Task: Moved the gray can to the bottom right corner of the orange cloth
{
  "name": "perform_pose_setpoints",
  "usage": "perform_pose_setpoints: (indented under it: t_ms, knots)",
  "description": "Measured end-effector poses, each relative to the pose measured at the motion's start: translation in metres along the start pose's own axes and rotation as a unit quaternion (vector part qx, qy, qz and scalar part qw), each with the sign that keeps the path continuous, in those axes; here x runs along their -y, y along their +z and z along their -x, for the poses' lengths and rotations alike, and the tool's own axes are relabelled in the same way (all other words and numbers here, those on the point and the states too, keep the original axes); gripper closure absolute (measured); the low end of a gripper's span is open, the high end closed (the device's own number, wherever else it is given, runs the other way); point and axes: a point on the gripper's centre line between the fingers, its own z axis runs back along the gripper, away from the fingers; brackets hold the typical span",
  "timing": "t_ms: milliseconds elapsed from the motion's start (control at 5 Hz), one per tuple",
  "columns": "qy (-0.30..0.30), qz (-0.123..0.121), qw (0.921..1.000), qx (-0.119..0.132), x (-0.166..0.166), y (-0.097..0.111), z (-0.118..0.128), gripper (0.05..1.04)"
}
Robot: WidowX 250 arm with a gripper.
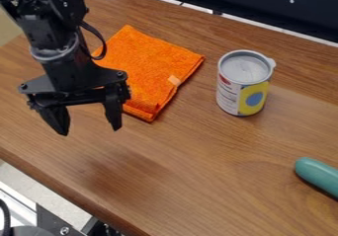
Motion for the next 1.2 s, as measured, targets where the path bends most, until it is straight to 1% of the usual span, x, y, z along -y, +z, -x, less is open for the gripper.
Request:
perform_pose_setpoints:
  t_ms: [200, 400, 600, 800, 1000, 1200]
  knots:
    - [0.000, -0.002, 1.0000, -0.007, -0.001, -0.003, 0.004, 0.084]
    - [-0.008, 0.003, 0.9999, 0.006, 0.006, -0.006, -0.001, 0.084]
    - [-0.018, 0.006, 0.9993, 0.032, 0.021, -0.003, -0.015, 0.084]
    - [-0.030, 0.003, 0.9986, 0.043, 0.039, -0.007, -0.033, 0.084]
    - [-0.070, -0.004, 0.9960, 0.055, 0.063, -0.008, -0.048, 0.084]
    - [-0.078, 0.000, 0.9950, 0.062, 0.079, -0.009, -0.061, 0.084]
